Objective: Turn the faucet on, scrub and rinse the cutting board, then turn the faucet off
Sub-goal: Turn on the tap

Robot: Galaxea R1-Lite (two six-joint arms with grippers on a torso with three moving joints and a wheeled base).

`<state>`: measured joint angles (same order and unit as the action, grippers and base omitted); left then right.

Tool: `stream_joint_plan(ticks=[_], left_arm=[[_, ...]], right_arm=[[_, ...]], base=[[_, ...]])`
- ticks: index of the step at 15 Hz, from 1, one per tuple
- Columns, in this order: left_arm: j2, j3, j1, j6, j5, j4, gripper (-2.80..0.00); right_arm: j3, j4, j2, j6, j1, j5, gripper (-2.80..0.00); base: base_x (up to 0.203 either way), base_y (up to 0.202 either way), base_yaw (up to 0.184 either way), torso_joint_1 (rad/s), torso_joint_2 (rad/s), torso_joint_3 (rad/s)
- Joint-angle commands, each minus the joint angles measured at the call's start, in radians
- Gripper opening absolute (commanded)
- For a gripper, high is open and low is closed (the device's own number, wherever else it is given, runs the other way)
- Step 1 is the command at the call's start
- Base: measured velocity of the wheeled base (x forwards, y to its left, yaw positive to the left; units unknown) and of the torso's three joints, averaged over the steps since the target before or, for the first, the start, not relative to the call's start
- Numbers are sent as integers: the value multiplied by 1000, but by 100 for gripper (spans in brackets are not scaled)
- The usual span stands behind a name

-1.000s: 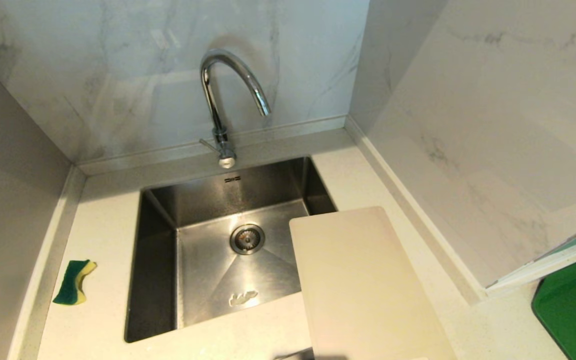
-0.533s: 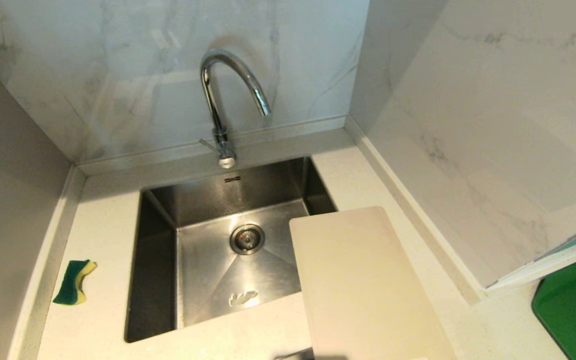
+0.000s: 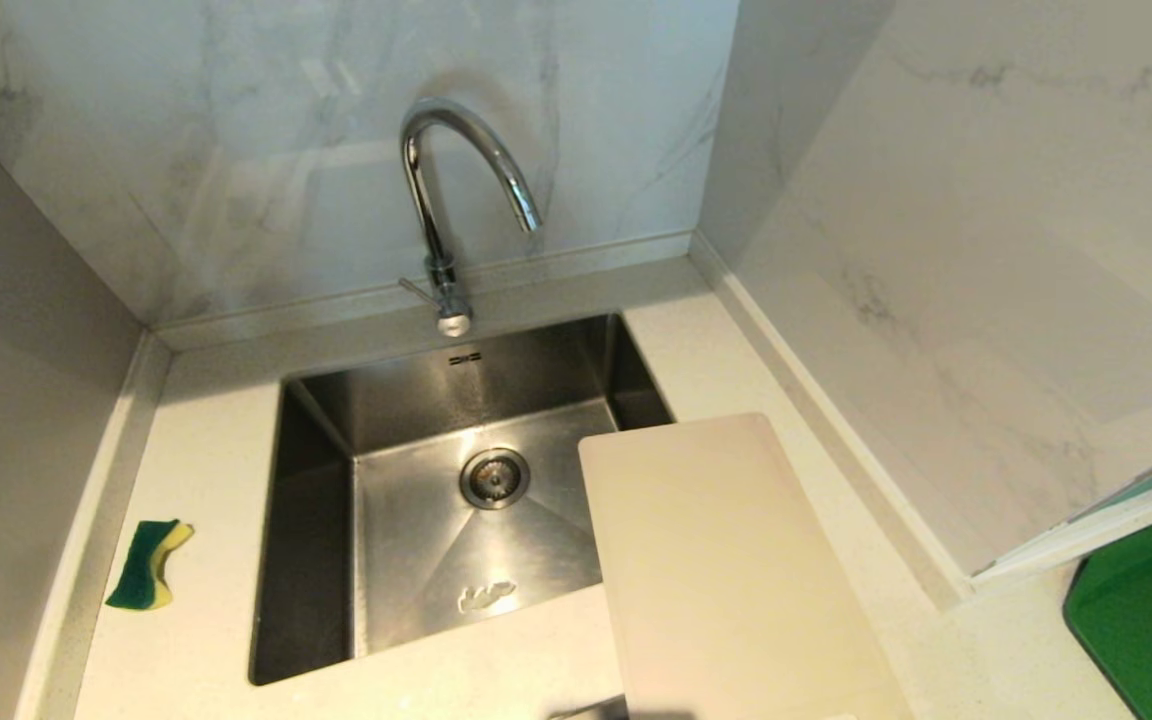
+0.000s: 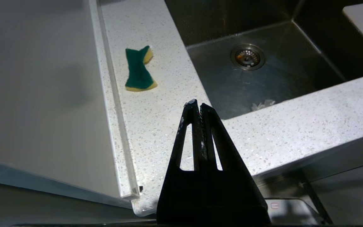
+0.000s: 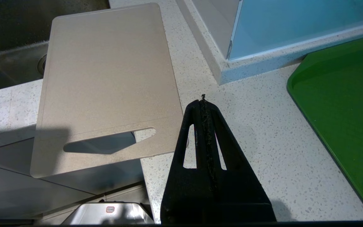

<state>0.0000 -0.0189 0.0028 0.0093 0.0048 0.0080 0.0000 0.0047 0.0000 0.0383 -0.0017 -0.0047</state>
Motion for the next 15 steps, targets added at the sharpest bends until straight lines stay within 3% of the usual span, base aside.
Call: stream_joint_plan(ticks=[1, 5, 9, 15], left_arm=[[20, -133, -2, 0, 0, 27, -280], [224, -519, -9, 6, 2, 129, -280], [510, -873, -12, 18, 5, 155, -280], [886, -1232, -5, 26, 13, 201, -280]], right_arm=[[2, 0, 2, 0, -1, 0, -280], [2, 0, 2, 0, 0, 0, -280], [2, 0, 2, 0, 0, 0, -280], [2, 0, 2, 0, 0, -1, -280]], base=[[0, 0, 0, 0, 0, 0], [0, 0, 0, 0, 0, 0], [0, 0, 0, 0, 0, 0], [0, 0, 0, 0, 0, 0]])
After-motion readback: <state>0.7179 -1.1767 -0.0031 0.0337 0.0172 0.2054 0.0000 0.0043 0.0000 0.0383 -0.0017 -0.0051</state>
